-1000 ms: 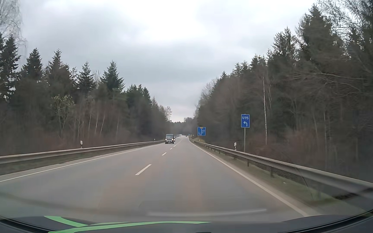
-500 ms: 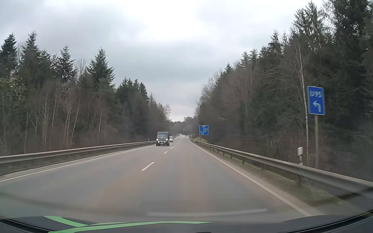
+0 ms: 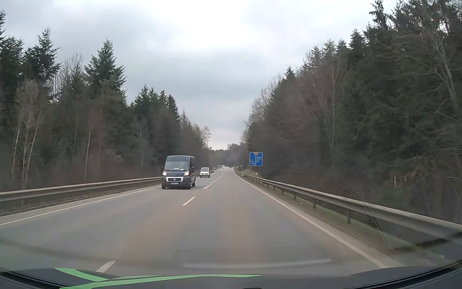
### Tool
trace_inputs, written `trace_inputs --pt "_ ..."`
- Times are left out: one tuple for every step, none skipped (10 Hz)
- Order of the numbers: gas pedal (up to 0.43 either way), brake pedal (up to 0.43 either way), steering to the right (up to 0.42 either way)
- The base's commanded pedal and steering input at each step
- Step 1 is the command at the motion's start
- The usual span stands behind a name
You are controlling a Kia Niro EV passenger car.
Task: Follow the waypoints while adhering to traffic rules and regulations
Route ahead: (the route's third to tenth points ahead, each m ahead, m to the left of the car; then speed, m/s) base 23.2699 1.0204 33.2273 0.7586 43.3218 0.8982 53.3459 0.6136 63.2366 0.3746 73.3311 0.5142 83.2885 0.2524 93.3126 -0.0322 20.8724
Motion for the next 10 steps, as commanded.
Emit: trace_inputs --pt "0.067 0.0 0.004" --pt "0.079 0.0 0.003" --pt "0.098 0.0 0.003" --pt "0.118 0.0 0.003" --pt "0.13 0.0 0.003" --pt "0.13 0.0 0.003" --pt "0.138 0.0 0.002" --pt "0.15 0.0 0.001" --pt "0.157 0.0 0.001" --pt "0.157 0.0 0.001"
